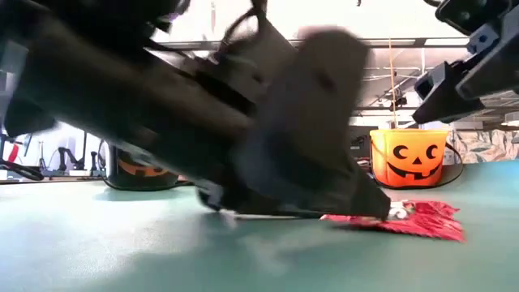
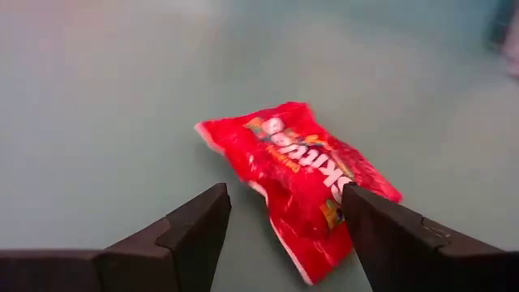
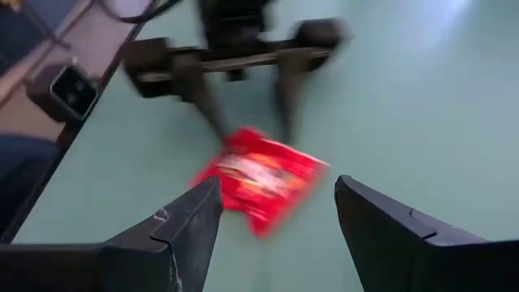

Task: Sort candy by brand, put in halloween buckets
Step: Put the red candy into the orange bucket

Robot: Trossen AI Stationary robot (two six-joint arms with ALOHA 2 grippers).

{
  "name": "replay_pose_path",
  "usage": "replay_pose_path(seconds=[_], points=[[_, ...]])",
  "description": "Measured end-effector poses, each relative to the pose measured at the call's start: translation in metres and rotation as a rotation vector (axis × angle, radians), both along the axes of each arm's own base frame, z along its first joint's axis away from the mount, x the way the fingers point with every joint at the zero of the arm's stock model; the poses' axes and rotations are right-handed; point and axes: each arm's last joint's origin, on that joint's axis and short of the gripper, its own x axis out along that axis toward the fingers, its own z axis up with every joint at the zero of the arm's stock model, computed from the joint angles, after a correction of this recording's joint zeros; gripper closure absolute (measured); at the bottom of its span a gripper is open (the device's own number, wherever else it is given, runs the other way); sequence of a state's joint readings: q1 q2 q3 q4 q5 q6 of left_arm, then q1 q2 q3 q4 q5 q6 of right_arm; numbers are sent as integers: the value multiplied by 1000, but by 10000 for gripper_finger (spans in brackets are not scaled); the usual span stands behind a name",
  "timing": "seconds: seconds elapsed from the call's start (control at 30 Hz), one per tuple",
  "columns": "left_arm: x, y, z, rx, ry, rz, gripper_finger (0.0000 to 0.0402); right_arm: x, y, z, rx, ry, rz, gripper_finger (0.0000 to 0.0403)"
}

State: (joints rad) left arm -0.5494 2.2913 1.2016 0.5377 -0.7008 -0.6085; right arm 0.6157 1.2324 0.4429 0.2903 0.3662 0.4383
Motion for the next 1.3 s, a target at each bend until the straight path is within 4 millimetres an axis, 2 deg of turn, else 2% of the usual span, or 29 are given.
replay_pose_path(seconds=[0.2,0.3,0.37,0.53,0.73,0.83,0.93,1.1,1.23,1.3], points=[[24,35,-3,172,33,91,170,25,23,-16,-117,72,38,168],[29,48,4,253,50,122,170,36,24,-27,-193,138,-80,168],[31,50,16,269,40,120,170,42,23,-31,-258,169,-157,167],[22,33,61,299,-26,53,170,59,23,-32,-356,201,-244,167],[-6,10,95,352,25,19,170,78,-1,-51,-194,302,-376,169],[-22,-1,101,371,59,62,170,83,-10,-65,-177,331,-436,178],[-36,-10,104,348,78,64,170,83,-13,-83,-220,388,-424,199],[-49,-23,109,324,54,69,170,81,-15,-103,-262,446,-419,269],[-53,-24,107,318,54,98,170,81,-16,-106,-295,437,-440,336],[-56,-22,103,308,76,113,170,82,-17,-101,-297,436,-421,342]])
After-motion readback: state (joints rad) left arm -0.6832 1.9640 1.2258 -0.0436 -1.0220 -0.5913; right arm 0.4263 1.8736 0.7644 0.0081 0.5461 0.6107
